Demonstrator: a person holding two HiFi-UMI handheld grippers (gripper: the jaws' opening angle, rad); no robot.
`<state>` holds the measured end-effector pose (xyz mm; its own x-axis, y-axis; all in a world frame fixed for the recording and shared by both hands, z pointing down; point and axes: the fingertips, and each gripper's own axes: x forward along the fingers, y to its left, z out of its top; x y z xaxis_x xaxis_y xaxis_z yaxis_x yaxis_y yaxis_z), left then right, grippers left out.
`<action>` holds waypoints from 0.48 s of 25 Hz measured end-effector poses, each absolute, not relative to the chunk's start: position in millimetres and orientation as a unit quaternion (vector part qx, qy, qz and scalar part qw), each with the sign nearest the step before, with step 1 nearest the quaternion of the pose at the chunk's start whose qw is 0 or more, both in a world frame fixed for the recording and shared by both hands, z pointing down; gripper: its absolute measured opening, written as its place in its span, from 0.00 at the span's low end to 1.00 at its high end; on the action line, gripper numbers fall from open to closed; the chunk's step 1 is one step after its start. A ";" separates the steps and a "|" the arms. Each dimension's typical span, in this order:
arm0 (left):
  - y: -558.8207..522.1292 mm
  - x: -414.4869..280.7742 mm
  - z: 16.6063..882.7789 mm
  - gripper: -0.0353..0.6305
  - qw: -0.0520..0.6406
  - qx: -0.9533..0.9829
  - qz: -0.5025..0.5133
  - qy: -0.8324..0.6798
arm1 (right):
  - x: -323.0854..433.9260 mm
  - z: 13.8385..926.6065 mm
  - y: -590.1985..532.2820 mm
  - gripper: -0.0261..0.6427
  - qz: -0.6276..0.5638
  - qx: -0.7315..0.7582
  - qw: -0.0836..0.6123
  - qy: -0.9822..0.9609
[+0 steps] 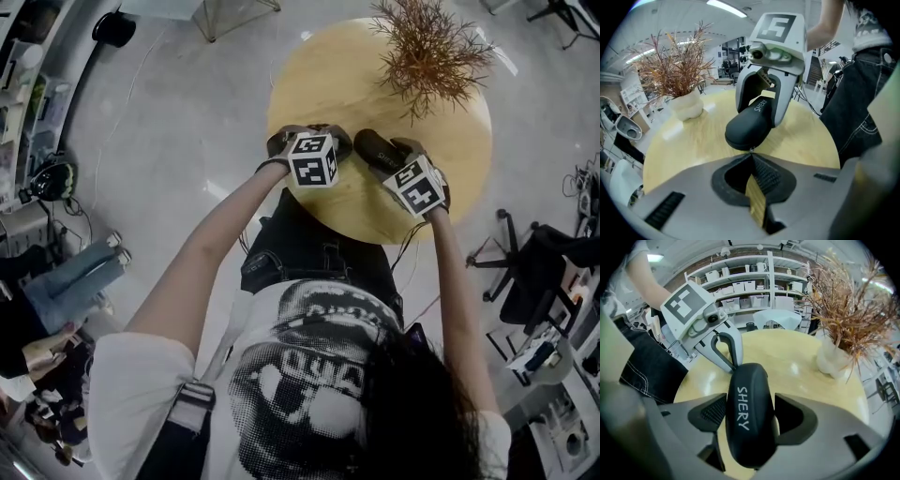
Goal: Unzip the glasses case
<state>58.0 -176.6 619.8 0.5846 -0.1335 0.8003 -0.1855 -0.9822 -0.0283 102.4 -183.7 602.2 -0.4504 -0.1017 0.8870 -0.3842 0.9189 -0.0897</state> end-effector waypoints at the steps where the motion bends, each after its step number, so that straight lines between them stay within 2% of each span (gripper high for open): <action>1: -178.0 56.9 620.3 0.07 0.026 0.888 0.451 -0.088 | 102.8 601.1 -183.9 0.52 0.146 0.142 0.499 -0.842; 5: -183.5 50.9 620.3 0.07 0.010 0.882 0.464 -0.081 | 105.6 591.3 -189.1 0.50 0.163 0.136 0.480 -0.851; 12: -190.9 51.7 619.9 0.07 -0.008 0.876 0.477 -0.072 | 102.3 591.9 -189.4 0.46 0.175 0.085 0.494 -0.848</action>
